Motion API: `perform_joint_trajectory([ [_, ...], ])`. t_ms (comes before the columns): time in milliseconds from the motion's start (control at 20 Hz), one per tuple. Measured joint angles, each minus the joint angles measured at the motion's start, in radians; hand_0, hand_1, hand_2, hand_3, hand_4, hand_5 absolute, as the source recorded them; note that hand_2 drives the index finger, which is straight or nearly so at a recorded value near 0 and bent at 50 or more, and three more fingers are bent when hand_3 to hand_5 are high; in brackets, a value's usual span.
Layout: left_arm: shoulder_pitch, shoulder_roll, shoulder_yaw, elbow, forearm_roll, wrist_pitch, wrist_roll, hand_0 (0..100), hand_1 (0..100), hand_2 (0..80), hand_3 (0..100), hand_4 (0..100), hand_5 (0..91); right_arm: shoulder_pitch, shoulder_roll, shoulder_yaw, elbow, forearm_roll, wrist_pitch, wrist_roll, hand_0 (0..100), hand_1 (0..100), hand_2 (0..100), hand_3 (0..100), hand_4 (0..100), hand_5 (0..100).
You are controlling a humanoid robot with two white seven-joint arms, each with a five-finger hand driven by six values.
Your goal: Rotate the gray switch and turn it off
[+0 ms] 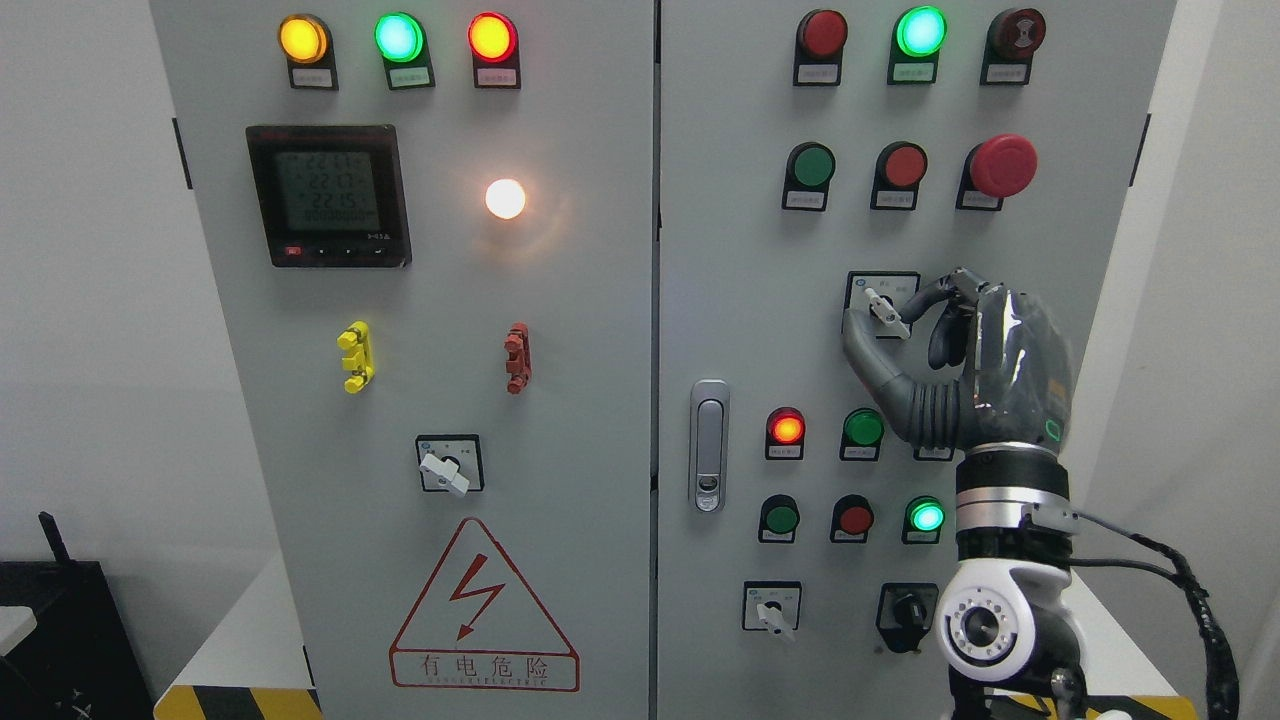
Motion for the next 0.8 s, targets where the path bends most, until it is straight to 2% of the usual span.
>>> perform_joint_trajectory([
  [800,0.0,0.0,0.0,0.0,0.0,0.0,0.0,12,39,0.0,0,0,0.0,-0.009,0.0,0.004,0.014,0.004,0.015,-0.001,21,49,65,99,97,100],
])
